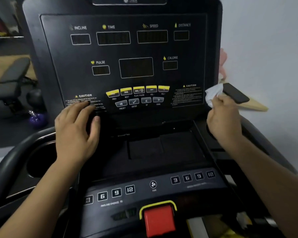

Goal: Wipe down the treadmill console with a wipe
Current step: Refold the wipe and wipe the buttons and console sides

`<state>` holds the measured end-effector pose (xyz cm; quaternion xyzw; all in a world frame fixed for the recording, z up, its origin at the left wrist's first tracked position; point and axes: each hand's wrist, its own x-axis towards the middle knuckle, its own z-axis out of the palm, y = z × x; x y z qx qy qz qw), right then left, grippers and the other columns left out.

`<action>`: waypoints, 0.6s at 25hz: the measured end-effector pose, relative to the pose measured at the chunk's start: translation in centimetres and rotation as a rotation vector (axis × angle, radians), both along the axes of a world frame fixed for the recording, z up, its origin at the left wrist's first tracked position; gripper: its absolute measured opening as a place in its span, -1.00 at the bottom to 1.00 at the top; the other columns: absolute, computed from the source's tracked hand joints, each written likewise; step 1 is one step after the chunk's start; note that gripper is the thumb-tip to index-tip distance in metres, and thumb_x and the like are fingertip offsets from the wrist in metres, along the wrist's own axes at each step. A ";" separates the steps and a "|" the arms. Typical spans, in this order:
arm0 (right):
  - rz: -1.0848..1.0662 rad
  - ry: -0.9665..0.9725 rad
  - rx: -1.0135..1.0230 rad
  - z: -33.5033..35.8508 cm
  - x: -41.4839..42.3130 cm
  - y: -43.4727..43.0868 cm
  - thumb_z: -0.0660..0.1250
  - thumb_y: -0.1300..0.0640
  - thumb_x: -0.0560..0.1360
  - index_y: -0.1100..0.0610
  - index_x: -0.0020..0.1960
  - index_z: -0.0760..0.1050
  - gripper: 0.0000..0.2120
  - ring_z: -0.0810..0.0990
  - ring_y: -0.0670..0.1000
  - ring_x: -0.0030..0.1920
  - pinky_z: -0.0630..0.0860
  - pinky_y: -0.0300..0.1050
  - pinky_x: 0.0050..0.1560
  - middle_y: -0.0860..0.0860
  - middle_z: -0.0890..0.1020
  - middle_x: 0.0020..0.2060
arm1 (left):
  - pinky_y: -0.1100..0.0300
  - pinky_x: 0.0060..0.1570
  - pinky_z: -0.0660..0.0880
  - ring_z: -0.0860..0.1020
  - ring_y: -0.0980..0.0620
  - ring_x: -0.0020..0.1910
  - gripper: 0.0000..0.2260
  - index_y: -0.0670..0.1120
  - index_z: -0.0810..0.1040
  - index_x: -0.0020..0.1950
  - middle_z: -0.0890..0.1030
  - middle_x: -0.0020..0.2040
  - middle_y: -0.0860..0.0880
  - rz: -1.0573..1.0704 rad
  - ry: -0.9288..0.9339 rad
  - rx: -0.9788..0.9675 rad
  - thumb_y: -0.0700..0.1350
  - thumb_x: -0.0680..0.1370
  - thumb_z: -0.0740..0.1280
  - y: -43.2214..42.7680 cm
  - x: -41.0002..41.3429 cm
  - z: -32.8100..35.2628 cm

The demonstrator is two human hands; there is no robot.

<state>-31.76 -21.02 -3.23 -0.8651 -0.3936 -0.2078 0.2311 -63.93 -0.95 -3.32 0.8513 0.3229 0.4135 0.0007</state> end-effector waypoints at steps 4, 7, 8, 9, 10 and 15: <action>0.049 0.122 0.122 -2.4 -3.3 0.2 0.24 0.42 0.43 0.30 0.04 0.61 -0.74 0.57 0.19 -0.06 0.40 -0.22 -0.01 0.25 0.56 -0.01 | -0.14 0.23 0.40 0.54 -0.23 0.15 -0.68 -0.21 0.60 0.18 0.62 0.16 -0.16 -0.028 -0.010 -0.052 -0.05 0.58 0.23 -1.2 0.2 -0.6; 0.155 0.245 0.185 -2.2 -3.2 -0.2 0.23 0.46 0.36 0.11 -0.29 0.50 -0.73 0.50 -0.19 -0.30 0.26 -0.51 -0.24 -0.09 0.51 -0.35 | -0.07 0.13 0.45 0.56 -0.20 0.04 -0.73 -0.20 0.60 0.13 0.63 0.05 -0.16 -0.088 -0.025 -0.047 -0.07 0.58 0.24 -1.2 -0.7 -0.4; 0.187 0.263 0.159 -1.9 -2.7 -0.5 0.24 0.47 0.35 0.04 -0.33 0.47 -0.67 0.49 -0.29 -0.32 0.26 -0.57 -0.26 -0.21 0.46 -0.40 | -0.05 0.08 0.46 0.56 -0.20 0.00 -0.74 -0.19 0.60 0.11 0.64 0.02 -0.16 -0.096 -0.030 -0.044 -0.07 0.58 0.24 -1.1 -1.2 -0.4; 0.211 0.277 0.107 -1.7 -2.1 -0.8 0.23 0.47 0.36 0.03 -0.33 0.49 -0.66 0.50 -0.34 -0.30 0.28 -0.59 -0.23 -0.24 0.47 -0.42 | -0.03 0.06 0.45 0.55 -0.21 -0.02 -0.75 -0.19 0.60 0.09 0.64 0.00 -0.17 -0.091 -0.037 -0.053 -0.07 0.58 0.24 -0.9 -1.6 -0.4; 0.229 0.289 0.025 -1.7 -1.5 -0.9 0.23 0.46 0.39 0.08 -0.30 0.55 -0.69 0.54 -0.31 -0.26 0.35 -0.55 -0.18 -0.20 0.53 -0.40 | -0.01 0.06 0.44 0.55 -0.21 -0.01 -0.76 -0.19 0.60 0.09 0.63 0.00 -0.17 -0.077 -0.042 -0.070 -0.07 0.57 0.24 -0.7 -1.9 -0.6; 0.234 0.231 -0.339 -2.0 -1.9 -2.9 0.24 0.40 0.44 0.29 -0.11 0.64 -0.81 0.57 0.17 -0.20 0.52 0.04 -0.17 0.17 0.60 -0.23 | 0.02 0.07 0.43 0.56 -0.21 -0.01 -0.76 -0.19 0.61 0.07 0.64 -0.02 -0.19 -0.072 -0.026 -0.128 -0.08 0.57 0.25 -1.3 -2.2 -2.0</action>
